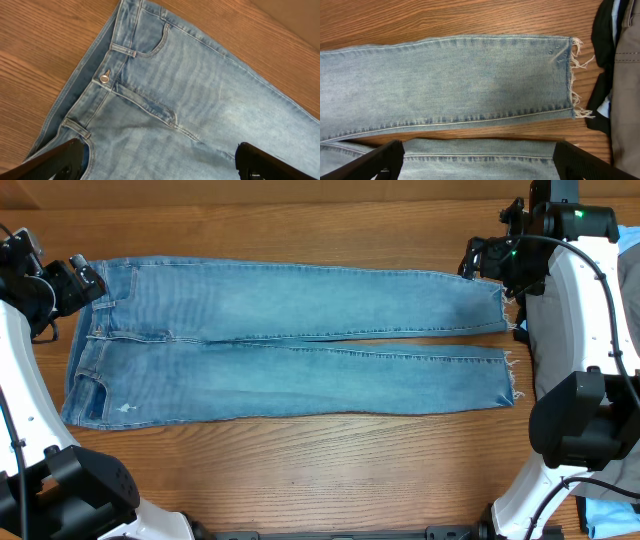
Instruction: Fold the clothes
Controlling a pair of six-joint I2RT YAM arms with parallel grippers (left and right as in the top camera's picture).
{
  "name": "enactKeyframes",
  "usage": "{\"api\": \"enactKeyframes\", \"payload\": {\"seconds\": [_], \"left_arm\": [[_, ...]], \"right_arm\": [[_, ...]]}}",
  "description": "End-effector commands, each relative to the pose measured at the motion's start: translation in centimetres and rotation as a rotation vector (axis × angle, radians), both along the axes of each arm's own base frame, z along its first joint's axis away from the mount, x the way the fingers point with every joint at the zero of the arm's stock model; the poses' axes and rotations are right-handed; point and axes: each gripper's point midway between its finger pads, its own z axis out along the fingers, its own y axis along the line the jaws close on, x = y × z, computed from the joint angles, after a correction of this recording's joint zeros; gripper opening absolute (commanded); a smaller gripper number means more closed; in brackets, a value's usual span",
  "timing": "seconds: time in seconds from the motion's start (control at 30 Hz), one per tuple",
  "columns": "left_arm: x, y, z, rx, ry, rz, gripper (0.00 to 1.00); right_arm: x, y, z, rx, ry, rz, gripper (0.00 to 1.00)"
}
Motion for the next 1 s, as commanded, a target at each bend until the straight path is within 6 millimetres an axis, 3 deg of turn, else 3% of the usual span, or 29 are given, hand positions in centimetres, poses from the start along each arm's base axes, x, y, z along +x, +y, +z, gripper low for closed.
{"api": "enactKeyframes", "payload": {"seconds": [0.0,0.1,0.27,0.33,0.43,0.57,0.73,0.83,0.97], "left_arm": [[-0.6,-0.2,-0.4,-0.002,0.031,-0.003,1.00],[-0.9,1.4,-0.4,0.128,0.051,-0.090,1.00],[-0.7,5.1,-0.4,0.205,0.024,-0.072,1.00],[-0.6,6.0,-2.1,0.204,0.055,-0.109,0.93],[-0.3,6.6,-7.7,0.162,0.170,-0.210,0.91],[0.7,5.5,-16.3,-0.012,0.259,-0.286,0.78],[-0.1,4.6,-23.6,-0.139,0.365,-0.301,0.77],[-0.3,4.4,-25.3,-0.158,0.388,-0.305,0.70],[0.3,5.6,-23.9,-0.142,0.364,-0.284,0.52]], "right_arm": [[0.2,0.3,0.6,0.008,-0.018,0.003,1.00],[0.2,0.3,0.6,0.008,-0.019,0.003,1.00],[0.2,0.3,0.6,0.008,-0.019,0.003,1.00],[0.2,0.3,0.6,0.008,-0.018,0.003,1.00],[0.2,0.3,0.6,0.008,-0.018,0.003,1.00],[0.2,0.3,0.6,0.008,-0.018,0.003,1.00],[0.2,0.3,0.6,0.008,-0.018,0.003,1.00],[0.2,0.3,0.6,0.008,-0.019,0.003,1.00],[0.2,0.3,0.6,0.008,-0.018,0.003,1.00]]}}
